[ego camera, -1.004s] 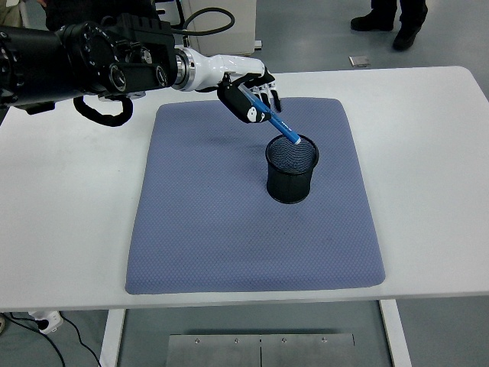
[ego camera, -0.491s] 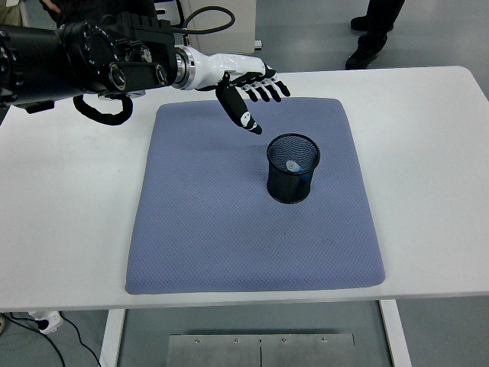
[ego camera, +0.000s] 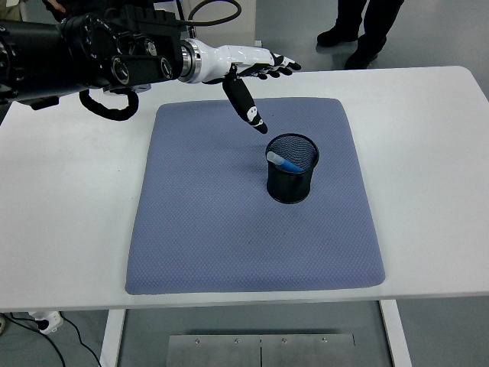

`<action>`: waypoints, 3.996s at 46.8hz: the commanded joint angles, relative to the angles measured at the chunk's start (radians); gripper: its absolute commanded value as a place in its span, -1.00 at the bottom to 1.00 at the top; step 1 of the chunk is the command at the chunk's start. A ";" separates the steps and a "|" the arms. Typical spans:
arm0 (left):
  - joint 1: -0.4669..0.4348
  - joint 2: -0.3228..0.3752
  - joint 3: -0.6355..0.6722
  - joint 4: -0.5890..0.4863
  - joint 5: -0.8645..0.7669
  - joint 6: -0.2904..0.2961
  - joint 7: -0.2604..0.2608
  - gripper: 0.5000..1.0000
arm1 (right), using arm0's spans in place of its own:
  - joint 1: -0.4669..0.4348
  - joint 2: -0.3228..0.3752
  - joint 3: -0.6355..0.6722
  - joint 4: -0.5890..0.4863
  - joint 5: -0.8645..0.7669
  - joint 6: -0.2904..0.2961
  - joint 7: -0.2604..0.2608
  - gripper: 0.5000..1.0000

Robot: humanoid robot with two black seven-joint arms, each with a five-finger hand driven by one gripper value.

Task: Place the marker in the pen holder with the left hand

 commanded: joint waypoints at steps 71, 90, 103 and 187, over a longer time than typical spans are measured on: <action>0.244 0.462 -0.548 0.052 -0.006 -0.012 -0.010 1.00 | 0.000 0.000 0.000 0.000 0.000 -0.001 0.000 1.00; 0.471 0.585 -0.885 0.052 -0.006 -0.008 -0.009 1.00 | 0.000 0.000 0.000 0.000 0.000 -0.001 0.000 1.00; 0.635 0.618 -1.035 0.052 -0.004 -0.008 -0.010 1.00 | 0.000 0.000 0.000 0.000 0.000 -0.001 0.000 1.00; 1.284 0.428 -1.506 0.052 0.006 -0.009 -0.101 1.00 | 0.009 0.000 0.000 -0.002 -0.001 -0.001 0.001 1.00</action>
